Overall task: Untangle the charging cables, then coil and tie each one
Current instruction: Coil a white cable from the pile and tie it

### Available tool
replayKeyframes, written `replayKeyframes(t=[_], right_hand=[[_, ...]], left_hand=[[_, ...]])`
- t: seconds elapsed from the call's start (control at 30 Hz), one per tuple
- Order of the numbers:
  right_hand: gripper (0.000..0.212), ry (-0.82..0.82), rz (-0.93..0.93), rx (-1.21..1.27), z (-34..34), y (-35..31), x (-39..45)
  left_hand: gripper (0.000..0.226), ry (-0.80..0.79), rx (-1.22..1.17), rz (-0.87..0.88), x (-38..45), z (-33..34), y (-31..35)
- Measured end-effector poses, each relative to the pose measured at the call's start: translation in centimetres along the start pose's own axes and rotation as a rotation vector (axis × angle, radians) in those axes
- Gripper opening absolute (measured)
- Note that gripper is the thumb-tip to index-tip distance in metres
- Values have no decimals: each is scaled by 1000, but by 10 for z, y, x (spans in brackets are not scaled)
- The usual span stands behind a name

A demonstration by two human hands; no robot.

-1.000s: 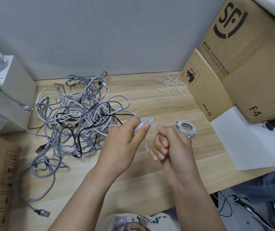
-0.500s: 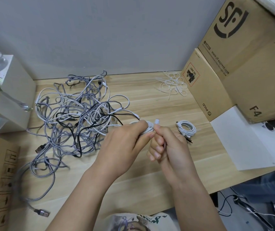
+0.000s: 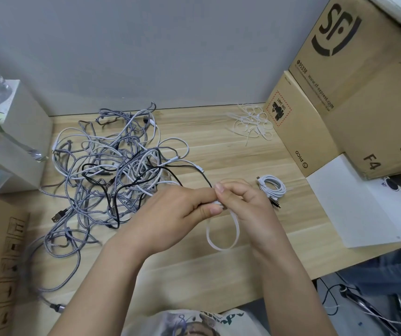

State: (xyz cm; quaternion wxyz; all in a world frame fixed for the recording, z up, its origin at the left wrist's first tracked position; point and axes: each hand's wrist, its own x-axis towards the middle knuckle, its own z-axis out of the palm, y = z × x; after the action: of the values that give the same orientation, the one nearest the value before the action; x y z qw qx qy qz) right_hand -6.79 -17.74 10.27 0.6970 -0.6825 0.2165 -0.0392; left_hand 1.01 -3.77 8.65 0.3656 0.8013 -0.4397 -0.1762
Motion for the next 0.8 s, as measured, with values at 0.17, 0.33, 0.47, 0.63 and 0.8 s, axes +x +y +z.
replayKeyframes(t=[0.17,0.33,0.47,0.63,0.8], right_hand=[[10,-78,38,85,-5,-3,5],[21,-134,39,26,-4,-9,19],[24,-184,30,-44,-1,-13,36],[21,-179,31,-106,6,-17,56],[22,-58,44,-81,7,-18,76]], left_hand=[[41,-14,68,2,-4,2,1],[37,0,129,65,-3,-3,-1],[31,-48,209,124,1,-9,0],[28,-132,247,160,3,-5,8],[25,-179,219,236,-3,17,12]])
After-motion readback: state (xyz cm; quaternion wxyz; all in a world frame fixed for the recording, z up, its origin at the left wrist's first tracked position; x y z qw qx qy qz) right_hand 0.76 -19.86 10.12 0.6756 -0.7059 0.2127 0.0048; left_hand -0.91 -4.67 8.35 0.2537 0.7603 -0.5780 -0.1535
